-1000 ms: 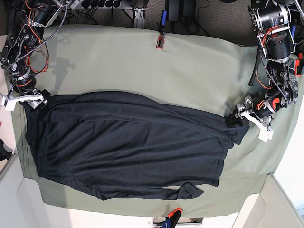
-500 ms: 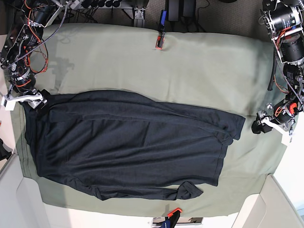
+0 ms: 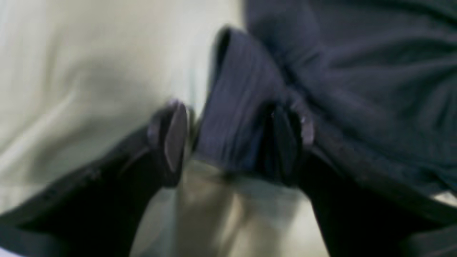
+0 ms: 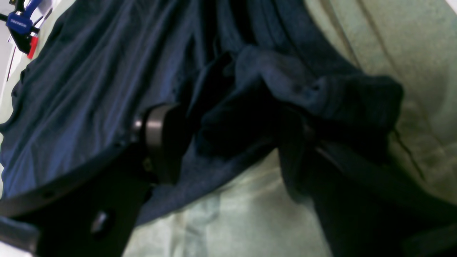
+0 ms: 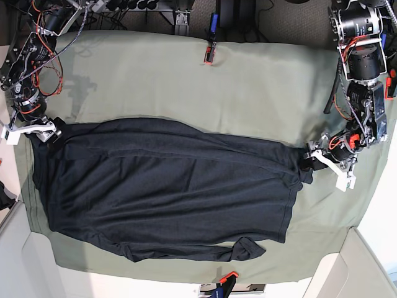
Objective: Fold the T-shirt properly
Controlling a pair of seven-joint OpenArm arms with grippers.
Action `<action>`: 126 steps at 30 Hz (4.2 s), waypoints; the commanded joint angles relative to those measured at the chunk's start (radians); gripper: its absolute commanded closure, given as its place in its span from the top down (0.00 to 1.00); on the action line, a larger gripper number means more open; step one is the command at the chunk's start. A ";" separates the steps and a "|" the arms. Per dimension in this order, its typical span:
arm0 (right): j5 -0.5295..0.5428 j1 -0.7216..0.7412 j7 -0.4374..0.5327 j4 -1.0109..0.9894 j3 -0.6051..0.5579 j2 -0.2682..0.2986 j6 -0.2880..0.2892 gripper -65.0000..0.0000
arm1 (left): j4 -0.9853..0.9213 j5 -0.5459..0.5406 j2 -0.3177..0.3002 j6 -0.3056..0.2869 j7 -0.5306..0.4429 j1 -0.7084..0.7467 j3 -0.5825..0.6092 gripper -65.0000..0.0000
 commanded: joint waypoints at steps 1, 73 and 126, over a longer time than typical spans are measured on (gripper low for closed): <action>0.000 0.010 -0.013 0.008 -0.003 0.005 0.000 0.62 | 0.010 0.002 -0.004 -0.003 0.006 -0.016 0.010 0.63; 0.019 -0.489 -0.169 0.568 -0.062 0.185 0.008 0.00 | 0.552 -0.091 -0.218 -0.226 0.186 0.555 -0.156 0.00; -0.259 0.346 0.085 -0.249 -0.234 0.185 -0.057 0.52 | 0.126 -0.088 -0.210 -0.226 -0.026 0.002 0.132 0.47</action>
